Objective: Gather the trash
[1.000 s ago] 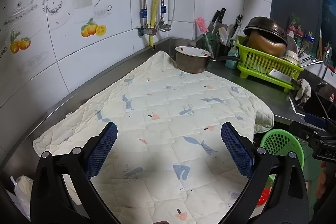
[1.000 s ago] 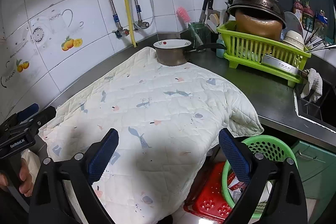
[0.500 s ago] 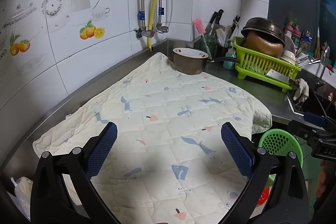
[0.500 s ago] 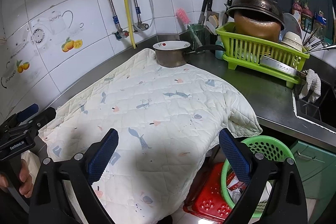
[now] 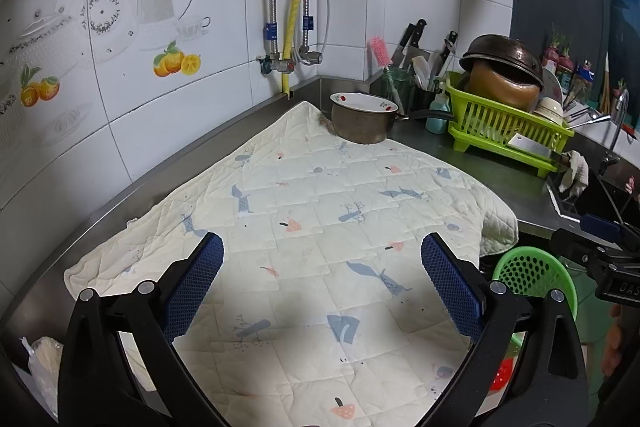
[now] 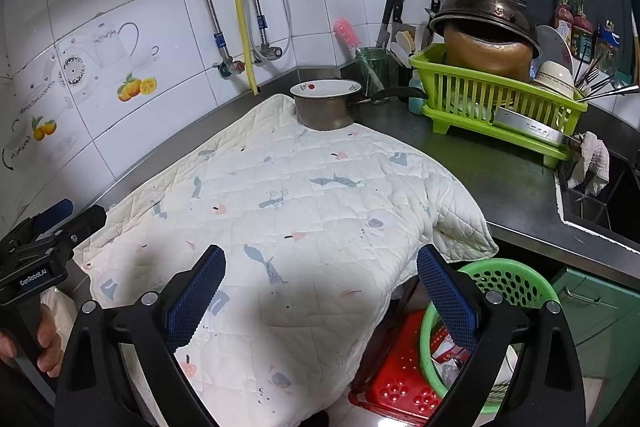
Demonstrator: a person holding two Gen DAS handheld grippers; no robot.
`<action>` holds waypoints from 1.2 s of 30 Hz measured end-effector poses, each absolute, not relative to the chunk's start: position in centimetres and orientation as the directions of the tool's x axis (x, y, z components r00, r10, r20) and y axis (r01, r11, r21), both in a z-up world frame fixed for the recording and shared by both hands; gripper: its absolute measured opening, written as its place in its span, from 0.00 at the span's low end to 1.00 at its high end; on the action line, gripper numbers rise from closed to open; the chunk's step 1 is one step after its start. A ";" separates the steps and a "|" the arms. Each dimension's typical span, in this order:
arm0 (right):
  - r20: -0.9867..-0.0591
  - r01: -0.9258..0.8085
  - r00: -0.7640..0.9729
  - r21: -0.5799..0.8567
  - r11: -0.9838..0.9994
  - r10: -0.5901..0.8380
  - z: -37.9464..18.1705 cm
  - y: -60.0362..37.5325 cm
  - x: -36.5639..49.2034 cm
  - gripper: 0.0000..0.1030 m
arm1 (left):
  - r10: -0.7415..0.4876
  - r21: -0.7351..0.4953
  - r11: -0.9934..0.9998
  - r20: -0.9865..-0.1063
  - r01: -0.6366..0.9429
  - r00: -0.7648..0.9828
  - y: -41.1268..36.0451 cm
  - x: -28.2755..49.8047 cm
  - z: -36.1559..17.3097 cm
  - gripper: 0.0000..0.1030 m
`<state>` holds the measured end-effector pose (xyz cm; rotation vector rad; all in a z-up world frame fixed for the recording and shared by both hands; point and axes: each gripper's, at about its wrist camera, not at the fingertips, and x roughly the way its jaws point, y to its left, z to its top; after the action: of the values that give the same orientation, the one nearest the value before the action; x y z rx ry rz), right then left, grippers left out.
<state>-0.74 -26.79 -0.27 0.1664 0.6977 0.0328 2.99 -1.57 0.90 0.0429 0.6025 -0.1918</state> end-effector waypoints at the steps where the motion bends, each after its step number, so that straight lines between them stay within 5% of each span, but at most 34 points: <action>1: -0.637 0.026 0.766 0.163 0.986 0.085 -0.3 -26.8 -0.8 0.91 | -0.167 -0.017 0.981 -0.568 0.192 0.806 -1.6 3.0 0.9 0.95; 36: -0.633 0.024 0.769 0.166 0.986 0.088 -0.1 -26.2 -0.6 0.91 | -0.164 -0.016 0.982 -0.569 0.188 0.806 -1.4 3.0 1.1 0.95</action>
<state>-0.61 -26.20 -0.09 0.1684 0.6933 0.0353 2.97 -1.44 1.08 0.0415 0.6048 -0.1881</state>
